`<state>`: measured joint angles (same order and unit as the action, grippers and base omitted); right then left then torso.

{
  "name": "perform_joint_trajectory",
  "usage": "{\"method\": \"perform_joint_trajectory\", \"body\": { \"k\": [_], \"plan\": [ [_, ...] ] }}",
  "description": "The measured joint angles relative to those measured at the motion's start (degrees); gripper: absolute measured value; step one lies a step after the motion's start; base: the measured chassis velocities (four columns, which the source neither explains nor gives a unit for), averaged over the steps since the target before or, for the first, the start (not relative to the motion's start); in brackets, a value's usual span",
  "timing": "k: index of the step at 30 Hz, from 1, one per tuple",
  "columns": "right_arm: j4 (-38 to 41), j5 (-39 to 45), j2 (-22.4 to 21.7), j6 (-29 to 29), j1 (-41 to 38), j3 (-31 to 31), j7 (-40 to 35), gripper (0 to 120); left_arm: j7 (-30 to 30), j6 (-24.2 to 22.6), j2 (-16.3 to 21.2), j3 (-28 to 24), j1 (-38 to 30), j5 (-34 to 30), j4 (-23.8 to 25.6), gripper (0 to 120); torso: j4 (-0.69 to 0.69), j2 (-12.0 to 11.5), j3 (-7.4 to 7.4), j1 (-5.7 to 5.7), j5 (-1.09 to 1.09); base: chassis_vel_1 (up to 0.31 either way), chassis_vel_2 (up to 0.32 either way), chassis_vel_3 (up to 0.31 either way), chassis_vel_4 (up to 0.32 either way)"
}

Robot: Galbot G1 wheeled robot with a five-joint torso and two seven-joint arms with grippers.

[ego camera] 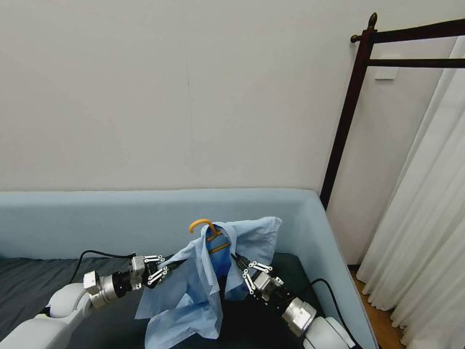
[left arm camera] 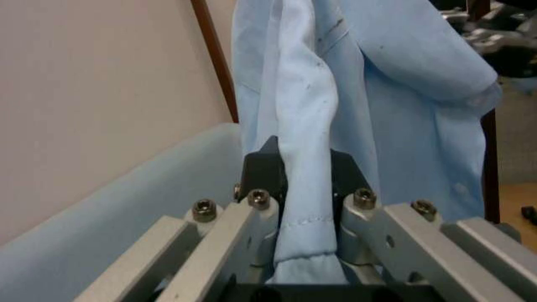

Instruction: Pick up the clothes from the sofa and hang them on the clothes hanger.

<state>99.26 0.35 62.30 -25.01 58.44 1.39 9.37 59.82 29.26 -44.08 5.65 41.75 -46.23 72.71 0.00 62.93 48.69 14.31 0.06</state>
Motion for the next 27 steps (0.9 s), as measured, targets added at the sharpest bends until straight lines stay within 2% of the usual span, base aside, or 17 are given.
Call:
{"method": "perform_joint_trajectory", "body": {
  "k": [2, 3, 4, 6, 8, 9, 11, 12, 13, 14, 15, 19, 22, 27],
  "plan": [
    [1.3, 4.6, -1.5, -3.1, 0.6, -0.4, 3.7, 30, 1.6, -0.7, 0.5, -0.7, -2.4, -1.3, -1.5, 7, -0.02, 0.0, 0.00, 0.00, 0.00, 0.000, 0.000, 0.000, 0.000],
    [1.3, 4.6, -1.5, -3.1, 0.6, -0.4, 3.7, 30, 1.6, -0.7, 0.5, -0.7, -2.4, -1.3, -1.5, 7, -0.02, 0.0, 0.00, 0.00, 0.00, 0.000, 0.000, 0.000, 0.000],
    [1.9, 7.4, -2.1, -4.7, 0.8, -0.3, 7.0, 33, 2.5, -1.0, 0.6, -1.0, -3.4, -1.7, -2.2, 7, -0.02, 0.0, 0.00, 0.00, 0.00, 0.000, 0.000, 0.000, 0.000],
    [3.5, 18.0, -4.1, -7.2, 0.8, 1.8, 20.0, 43, 6.2, -2.2, 1.2, -1.6, -6.2, -2.9, -4.6, 7, -0.03, 0.0, 0.00, 0.00, -0.01, 0.000, 0.000, 0.000, 0.000],
    [5.0, 24.6, -6.2, -7.1, 0.1, 3.6, 25.6, 50, 10.9, -3.7, 2.1, -2.2, -9.0, -3.6, -7.2, 7, -0.03, 0.0, 0.00, 0.00, 0.00, 0.000, 0.000, 0.000, 0.000],
    [5.0, 24.6, -6.2, -7.1, 0.1, 3.6, 25.6, 50, 10.9, -3.7, 2.1, -2.2, -9.0, -3.6, -7.2, 7, -0.03, 0.0, 0.00, 0.00, 0.00, 0.000, 0.000, 0.000, 0.000],
    [6.6, 31.4, -9.6, -4.1, -2.4, 4.5, 25.3, 60, 16.5, -5.3, 3.5, -2.7, -11.9, -3.6, -10.3, 7, -0.04, 0.0, 0.00, 0.00, 0.00, 0.000, 0.000, 0.000, 0.000],
    [7.0, 34.1, -11.5, -0.9, -4.5, 4.4, 24.0, 63, 19.2, -6.2, 4.5, -2.6, -12.7, -3.6, -11.1, 7, -0.06, 0.0, 0.00, 0.00, 0.01, 0.000, 0.000, 0.000, 0.000],
    [7.0, 36.1, -13.3, 2.6, -6.9, 4.2, 23.2, 69, 21.2, -7.0, 5.4, -2.5, -13.0, -3.6, -11.6, 7, -0.01, 0.0, 0.00, 0.00, 0.01, 0.000, 0.000, 0.000, 0.000],
    [7.0, 36.1, -13.3, 2.6, -6.9, 4.2, 23.2, 69, 21.2, -7.0, 5.4, -2.5, -13.0, -3.6, -11.6, 7, -0.01, 0.0, 0.00, 0.00, 0.01, 0.000, 0.000, 0.000, 0.000],
    [7.0, 37.5, -15.8, 6.6, -9.4, 3.9, 23.4, 73, 23.8, -8.1, 6.3, -2.5, -13.7, -3.3, -12.0, 7, 0.04, 0.0, 0.00, 0.00, 0.01, 0.000, 0.000, 0.000, 0.000],
    [4.4, 38.3, -22.0, 12.6, -14.4, 0.3, 28.6, 92, 28.2, -10.4, 6.5, -4.2, -15.7, -1.3, -12.2, 7, 0.01, 0.0, 0.00, 0.00, 0.01, 0.000, 0.000, 0.000, 0.000],
    [2.3, 36.4, -22.8, 13.5, -15.5, -1.9, 29.6, 98, 28.4, -10.5, 5.7, -5.4, -16.1, -0.7, -11.5, 7, -0.05, 0.0, 0.00, 0.00, 0.01, 0.000, 0.000, 0.000, 0.000],
    [-2.1, 33.9, -21.9, 14.6, -17.0, -4.4, 33.6, 100, 28.4, -10.1, 3.2, -6.5, -17.1, 1.2, -11.3, 7, -0.02, 0.0, 0.00, 0.00, 0.01, 0.000, 0.000, 0.000, 0.000]
  ]
}}
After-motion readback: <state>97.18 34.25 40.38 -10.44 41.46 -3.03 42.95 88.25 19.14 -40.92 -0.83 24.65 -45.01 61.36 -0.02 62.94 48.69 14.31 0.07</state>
